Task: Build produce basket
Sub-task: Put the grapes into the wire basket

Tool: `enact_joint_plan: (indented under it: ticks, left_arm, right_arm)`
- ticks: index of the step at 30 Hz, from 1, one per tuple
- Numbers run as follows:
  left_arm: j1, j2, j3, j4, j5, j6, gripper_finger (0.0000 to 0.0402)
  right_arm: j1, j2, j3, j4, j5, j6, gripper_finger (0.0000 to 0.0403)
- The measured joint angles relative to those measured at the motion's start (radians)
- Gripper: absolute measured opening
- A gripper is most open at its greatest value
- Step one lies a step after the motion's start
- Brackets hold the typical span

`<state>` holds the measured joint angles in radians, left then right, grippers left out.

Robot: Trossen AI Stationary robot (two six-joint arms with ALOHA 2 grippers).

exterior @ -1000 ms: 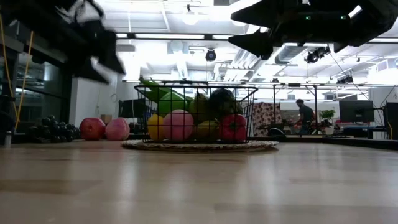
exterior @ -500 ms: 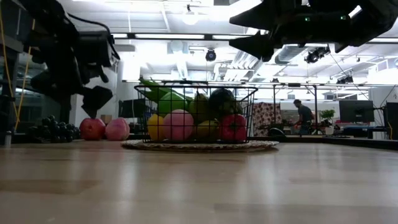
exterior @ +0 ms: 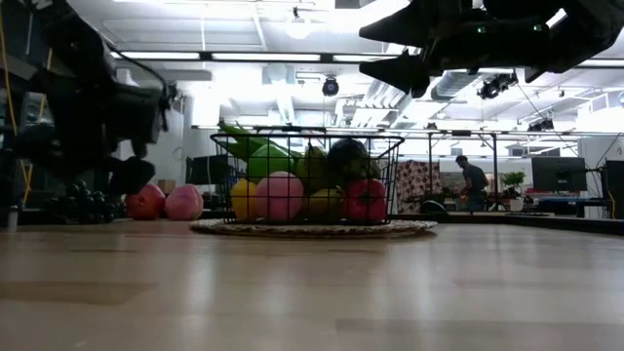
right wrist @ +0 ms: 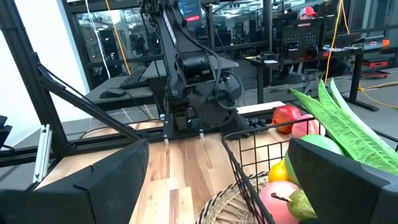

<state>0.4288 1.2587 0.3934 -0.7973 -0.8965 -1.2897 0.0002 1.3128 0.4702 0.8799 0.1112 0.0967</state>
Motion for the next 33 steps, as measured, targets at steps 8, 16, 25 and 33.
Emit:
enact_joint_plan:
  ticks: [8, 16, 25, 33]
  left_arm:
    - [-0.02, 0.0, -0.047, -0.014, -0.042, -0.166, 0.0365]
    - [-0.064, -0.025, -0.046, 0.017, -0.085, -0.175, 0.0365]
    - [-0.128, -0.106, -0.046, -0.002, -0.092, -0.181, 0.036]
    - [-0.128, -0.126, -0.052, -0.041, -0.085, -0.202, 0.0297]
  right_arm:
    - [0.0, 0.0, 0.0, 0.0, 0.0, 0.0, 0.0374]
    - [0.0, 0.0, 0.0, 0.0, 0.0, 0.0, 0.0374]
    - [0.0, 0.0, 0.0, 0.0, 0.037, 0.0, 0.0374]
    - [0.0, 0.0, 0.0, 0.0, 0.037, 0.0, 0.0374]
